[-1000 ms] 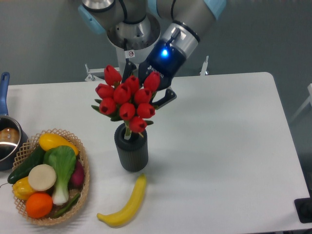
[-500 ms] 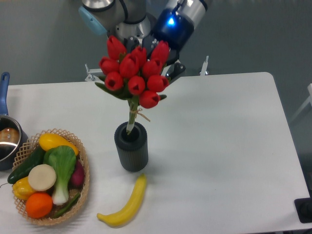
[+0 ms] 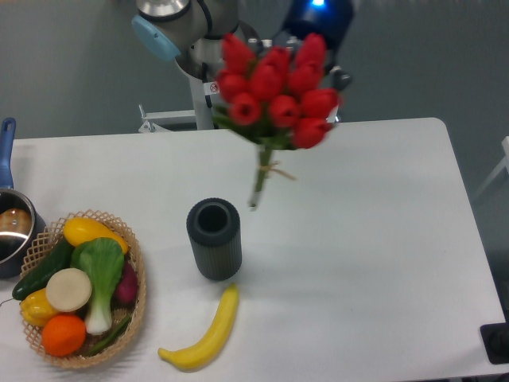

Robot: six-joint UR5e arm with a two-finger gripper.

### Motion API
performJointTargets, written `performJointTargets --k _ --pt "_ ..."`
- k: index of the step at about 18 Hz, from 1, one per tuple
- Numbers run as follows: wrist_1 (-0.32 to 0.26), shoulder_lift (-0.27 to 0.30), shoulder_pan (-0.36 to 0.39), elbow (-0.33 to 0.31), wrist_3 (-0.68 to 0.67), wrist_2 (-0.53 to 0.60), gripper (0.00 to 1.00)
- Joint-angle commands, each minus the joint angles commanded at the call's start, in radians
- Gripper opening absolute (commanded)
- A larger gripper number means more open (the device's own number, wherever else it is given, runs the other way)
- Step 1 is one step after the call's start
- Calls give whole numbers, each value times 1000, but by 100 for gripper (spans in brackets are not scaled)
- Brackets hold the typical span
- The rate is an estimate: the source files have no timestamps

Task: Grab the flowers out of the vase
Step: 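Carry the tulip bunch up and away from the vase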

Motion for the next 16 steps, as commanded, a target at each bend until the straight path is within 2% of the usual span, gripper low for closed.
performJointTargets --k 3,5,10,16 --pt "-2 -35 71 9 17 6 44" --pt "-3 -84 100 32 39 20 44" --pt "-14 -140 109 69 83 210 44" --pt "-14 -153 109 77 89 232 44"
